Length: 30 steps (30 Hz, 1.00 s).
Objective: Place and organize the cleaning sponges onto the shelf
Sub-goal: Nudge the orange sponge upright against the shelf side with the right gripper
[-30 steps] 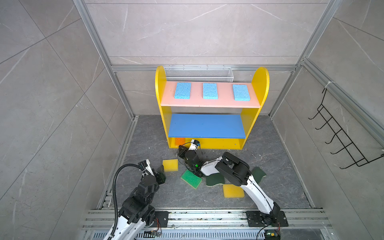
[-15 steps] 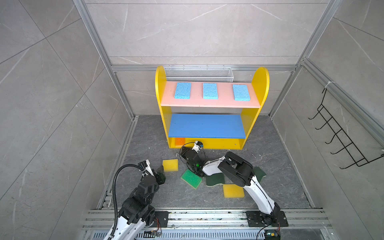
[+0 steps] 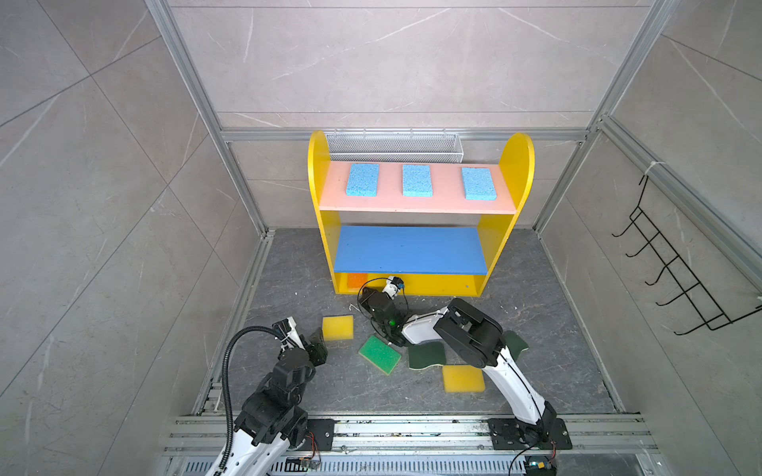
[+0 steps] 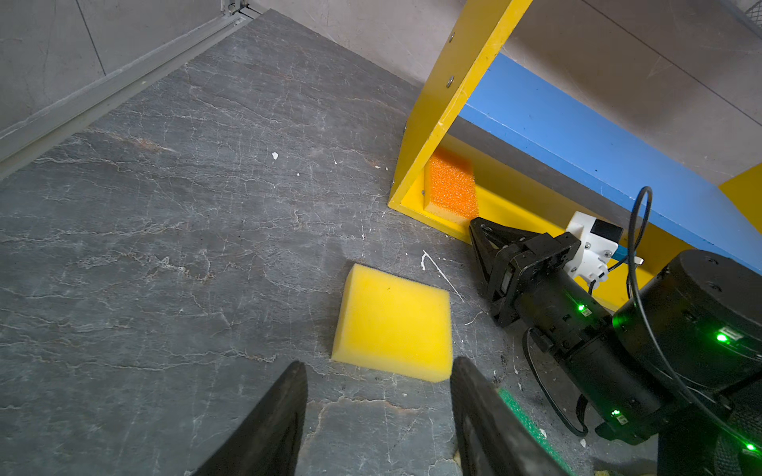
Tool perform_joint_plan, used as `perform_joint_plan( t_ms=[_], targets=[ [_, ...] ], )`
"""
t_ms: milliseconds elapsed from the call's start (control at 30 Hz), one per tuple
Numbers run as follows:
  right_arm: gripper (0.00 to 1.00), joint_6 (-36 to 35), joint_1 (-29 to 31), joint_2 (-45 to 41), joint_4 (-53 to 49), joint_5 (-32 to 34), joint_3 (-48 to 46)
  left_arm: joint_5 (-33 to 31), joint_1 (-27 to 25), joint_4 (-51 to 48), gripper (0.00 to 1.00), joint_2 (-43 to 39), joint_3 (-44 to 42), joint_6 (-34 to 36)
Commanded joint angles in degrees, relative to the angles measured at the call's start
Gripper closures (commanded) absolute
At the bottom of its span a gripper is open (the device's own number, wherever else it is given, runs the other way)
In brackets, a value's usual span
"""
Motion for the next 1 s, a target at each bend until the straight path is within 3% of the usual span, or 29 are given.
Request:
perform_joint_plan(
  t_ms=[0, 967],
  targets=[
    [0.89, 0.1, 0.0, 1.6, -1.2, -1.0, 1.8, -1.5, 0.2, 1.1, 0.41, 0.1, -0.4, -0.7],
    [0.89, -0.3, -0.5, 4.2, -2.4, -1.7, 5.7, -1.9, 0.2, 1.0, 0.43, 0.1, 0.1, 0.1]
  ],
)
